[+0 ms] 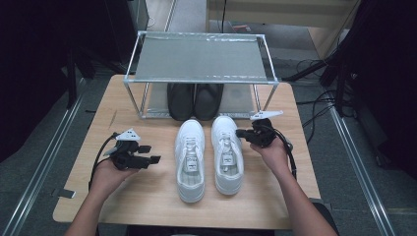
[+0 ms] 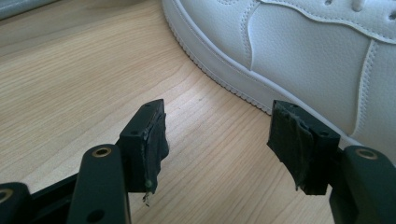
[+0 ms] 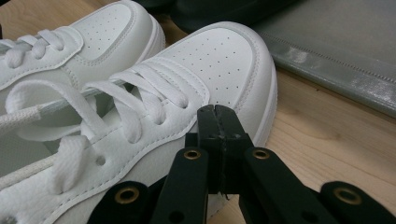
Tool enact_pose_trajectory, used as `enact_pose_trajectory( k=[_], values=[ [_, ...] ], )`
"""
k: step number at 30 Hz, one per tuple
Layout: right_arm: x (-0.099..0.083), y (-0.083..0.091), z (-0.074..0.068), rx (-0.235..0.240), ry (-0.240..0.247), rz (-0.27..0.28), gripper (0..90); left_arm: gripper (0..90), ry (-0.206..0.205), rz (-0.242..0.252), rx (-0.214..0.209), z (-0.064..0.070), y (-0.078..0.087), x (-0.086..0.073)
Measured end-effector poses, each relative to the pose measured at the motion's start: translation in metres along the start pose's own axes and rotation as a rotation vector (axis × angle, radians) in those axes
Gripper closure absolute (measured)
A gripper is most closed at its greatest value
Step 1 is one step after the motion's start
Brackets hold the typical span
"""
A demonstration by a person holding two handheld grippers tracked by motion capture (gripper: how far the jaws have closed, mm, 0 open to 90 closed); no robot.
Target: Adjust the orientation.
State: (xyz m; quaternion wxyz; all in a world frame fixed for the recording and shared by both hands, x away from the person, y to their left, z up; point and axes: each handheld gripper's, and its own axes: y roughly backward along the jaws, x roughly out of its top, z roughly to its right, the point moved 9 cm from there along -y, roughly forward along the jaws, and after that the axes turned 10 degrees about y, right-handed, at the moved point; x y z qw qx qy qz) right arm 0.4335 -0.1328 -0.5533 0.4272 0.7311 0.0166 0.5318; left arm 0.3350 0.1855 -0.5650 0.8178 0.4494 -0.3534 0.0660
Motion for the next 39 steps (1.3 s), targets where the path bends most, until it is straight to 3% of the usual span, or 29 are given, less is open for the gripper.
enact_pose_trajectory(
  k=[6,9,11,14,17,23,27,32,39],
  values=[
    [0.002,-0.004,-0.003,0.024,-0.018,0.012,90.0,37.1,-0.005,-0.008,-0.003,0.001,-0.002,0.0],
    [0.007,-0.009,-0.008,0.041,0.009,0.005,90.0,37.1,-0.007,-0.003,-0.002,0.001,-0.001,0.0],
    [0.012,-0.009,-0.007,-0.031,0.056,-0.028,90.0,37.2,-0.008,-0.003,-0.001,0.001,-0.001,0.0],
    [0.023,-0.006,-0.01,-0.052,0.056,0.028,90.0,37.1,-0.004,-0.003,-0.001,0.0,-0.001,0.0],
    [0.032,-0.008,-0.017,-0.032,0.047,0.064,90.0,37.1,-0.003,-0.007,-0.003,0.001,-0.002,-0.001],
    [0.034,-0.023,-0.023,0.0,0.03,0.05,90.0,37.1,-0.012,-0.011,-0.008,0.004,-0.003,-0.001],
    [0.029,-0.026,-0.023,0.036,0.051,0.05,90.0,37.1,-0.013,-0.017,-0.01,0.004,-0.004,-0.001],
    [0.027,-0.028,-0.027,-0.017,0.109,0.023,90.0,37.1,-0.016,-0.014,-0.01,0.005,-0.004,-0.001],
    [0.025,-0.028,-0.028,-0.022,0.098,0.026,90.0,37.1,-0.021,-0.018,-0.017,0.006,-0.006,0.0]
  ],
)
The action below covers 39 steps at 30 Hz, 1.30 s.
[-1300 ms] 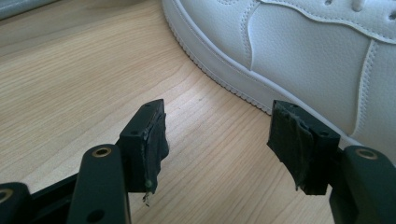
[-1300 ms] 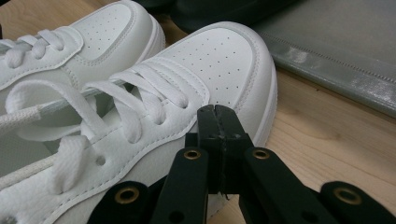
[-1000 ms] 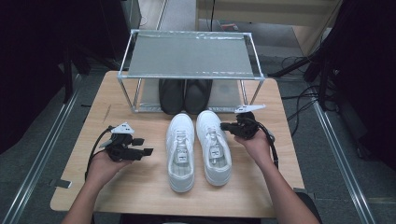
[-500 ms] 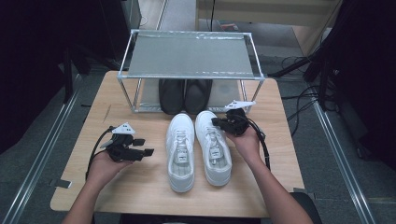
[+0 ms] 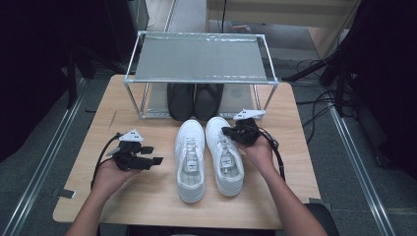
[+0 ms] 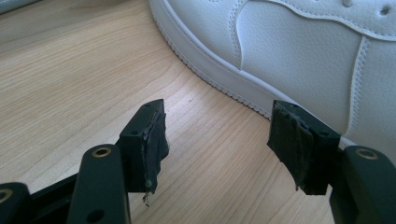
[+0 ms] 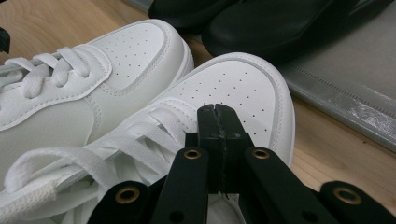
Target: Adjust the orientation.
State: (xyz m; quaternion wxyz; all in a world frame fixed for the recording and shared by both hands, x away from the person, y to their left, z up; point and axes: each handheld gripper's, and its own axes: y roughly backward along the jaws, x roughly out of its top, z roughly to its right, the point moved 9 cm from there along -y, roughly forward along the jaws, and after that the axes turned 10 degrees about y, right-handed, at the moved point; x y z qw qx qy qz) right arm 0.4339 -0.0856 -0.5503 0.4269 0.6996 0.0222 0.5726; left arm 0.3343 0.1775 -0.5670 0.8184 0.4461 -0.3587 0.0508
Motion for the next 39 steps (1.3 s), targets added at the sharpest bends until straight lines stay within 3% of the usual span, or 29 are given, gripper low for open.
enact_pose_trajectory(
  k=[6,9,10,11,13,16,19,22,25,29,33,39],
  values=[
    [-0.002,0.002,-0.003,0.003,-0.009,0.008,90.0,37.3,-0.004,0.002,-0.024,0.003,-0.005,0.003],
    [0.0,0.005,-0.002,-0.01,-0.048,0.047,90.0,41.2,-0.002,-0.005,-0.022,0.006,-0.012,0.005],
    [0.002,0.008,-0.002,-0.015,-0.058,0.06,90.0,48.4,0.009,-0.018,-0.007,0.008,-0.012,0.006],
    [0.003,0.011,-0.001,-0.024,-0.063,0.065,90.0,62.4,0.018,-0.004,-0.031,0.011,-0.011,0.01],
    [0.003,0.017,0.0,-0.023,-0.082,0.073,90.0,74.2,0.019,0.04,-0.077,0.019,-0.01,0.018],
    [0.0,0.025,0.004,-0.011,-0.098,0.07,90.0,80.6,-0.016,0.021,-0.067,0.021,-0.015,0.02],
    [-0.005,0.034,0.006,-0.006,-0.117,0.063,90.0,88.6,-0.029,-0.051,-0.067,0.02,-0.023,0.014],
    [-0.012,0.042,0.005,0.001,-0.117,0.046,90.0,89.0,-0.018,-0.103,-0.091,0.021,-0.033,0.011],
    [-0.017,0.047,0.001,0.046,-0.123,0.019,89.9,88.9,-0.052,-0.142,-0.106,0.026,-0.042,0.008],
    [-0.023,0.044,-0.005,0.059,-0.093,-0.022,89.9,89.2,-0.047,-0.142,-0.111,0.027,-0.043,0.009],
    [-0.024,0.042,-0.007,0.053,-0.099,-0.009,89.1,89.9,-0.086,-0.155,-0.08,0.031,-0.043,0.009],
    [-0.029,0.041,-0.005,0.049,-0.123,-0.005,88.6,89.9,-0.123,-0.183,-0.113,0.042,-0.049,0.01]
  ],
)
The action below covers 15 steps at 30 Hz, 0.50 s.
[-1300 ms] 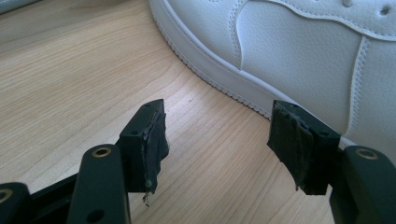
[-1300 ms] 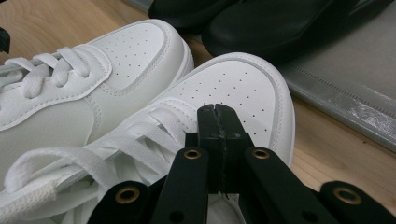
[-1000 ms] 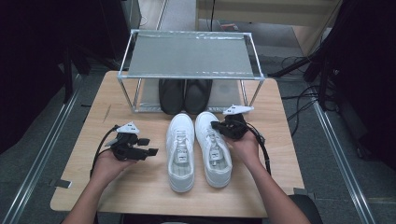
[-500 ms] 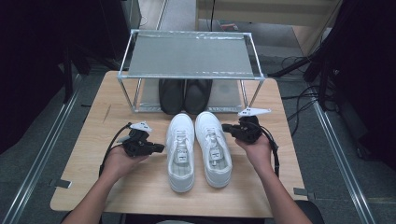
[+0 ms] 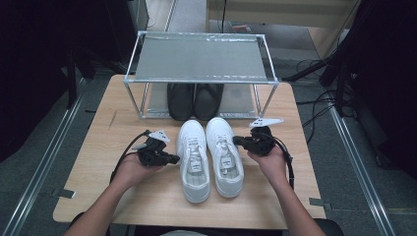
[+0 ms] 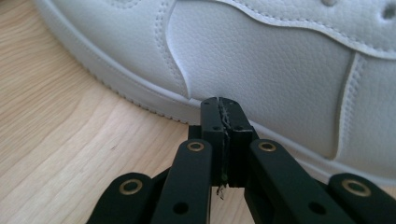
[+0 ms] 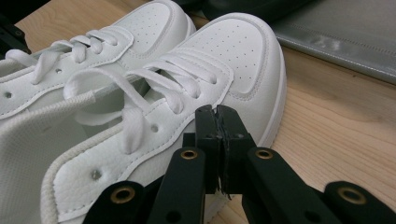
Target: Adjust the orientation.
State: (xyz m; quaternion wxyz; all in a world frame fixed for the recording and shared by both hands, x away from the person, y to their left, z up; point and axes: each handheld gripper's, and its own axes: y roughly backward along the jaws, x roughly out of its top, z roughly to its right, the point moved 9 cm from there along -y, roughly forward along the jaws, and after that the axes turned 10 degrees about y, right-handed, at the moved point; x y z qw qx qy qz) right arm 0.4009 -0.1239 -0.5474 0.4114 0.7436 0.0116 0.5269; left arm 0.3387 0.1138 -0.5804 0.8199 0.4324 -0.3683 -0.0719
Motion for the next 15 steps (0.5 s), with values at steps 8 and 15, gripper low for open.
enact_pose_trajectory(
  k=[8,15],
  values=[
    [-0.0017,0.0,0.0005,0.003,-0.013,0.014,86.7,90.0,-0.029,-0.018,0.033,0.0062,-0.003,0.0021],
    [-0.0007,-0.0039,0.0038,-0.016,-0.01,0.009,88.3,90.0,-0.036,-0.024,0.063,0.0087,-0.0036,0.0026]
  ],
)
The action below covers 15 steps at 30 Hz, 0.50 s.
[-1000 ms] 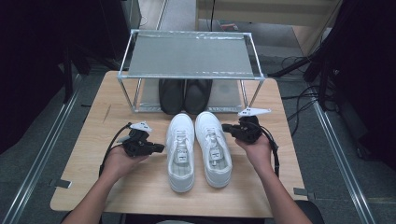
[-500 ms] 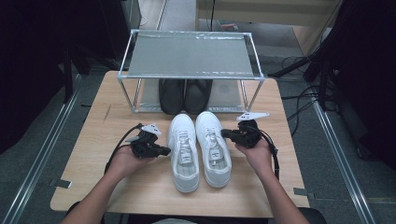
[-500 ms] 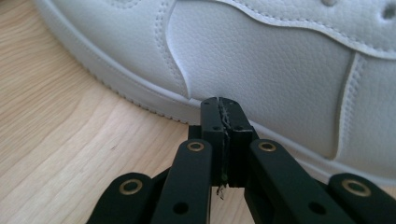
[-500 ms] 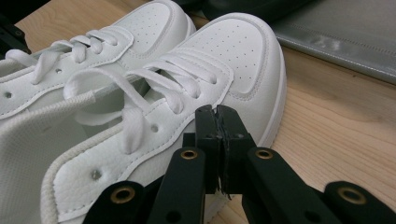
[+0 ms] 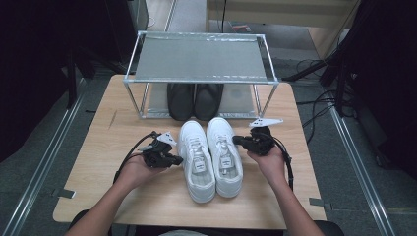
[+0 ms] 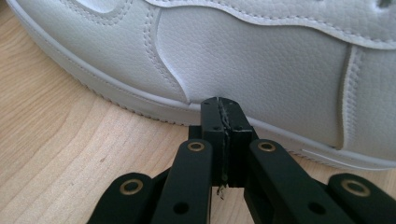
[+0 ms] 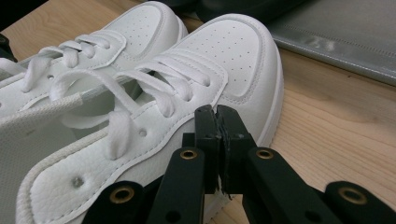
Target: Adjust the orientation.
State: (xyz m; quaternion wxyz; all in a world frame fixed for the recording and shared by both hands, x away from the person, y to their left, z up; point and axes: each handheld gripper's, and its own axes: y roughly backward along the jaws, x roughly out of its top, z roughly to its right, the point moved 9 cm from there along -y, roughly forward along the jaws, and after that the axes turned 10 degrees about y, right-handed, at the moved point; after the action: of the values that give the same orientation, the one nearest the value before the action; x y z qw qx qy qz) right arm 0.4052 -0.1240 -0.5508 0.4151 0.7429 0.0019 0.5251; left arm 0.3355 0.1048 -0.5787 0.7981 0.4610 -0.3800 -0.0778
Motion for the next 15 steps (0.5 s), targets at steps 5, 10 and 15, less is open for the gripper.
enact_pose_trajectory(
  k=[5,10,15],
  values=[
    [0.0,0.002,0.006,-0.037,0.002,-0.002,88.7,90.0,-0.017,-0.007,-0.066,0.014,-0.007,0.001],
    [-0.002,0.007,0.02,-0.085,-0.027,0.013,88.6,88.9,-0.048,-0.009,-0.159,0.039,-0.02,0.004],
    [-0.003,0.01,0.028,-0.094,-0.064,0.027,83.9,83.4,-0.042,-0.019,-0.227,0.044,-0.02,0.005]
  ],
)
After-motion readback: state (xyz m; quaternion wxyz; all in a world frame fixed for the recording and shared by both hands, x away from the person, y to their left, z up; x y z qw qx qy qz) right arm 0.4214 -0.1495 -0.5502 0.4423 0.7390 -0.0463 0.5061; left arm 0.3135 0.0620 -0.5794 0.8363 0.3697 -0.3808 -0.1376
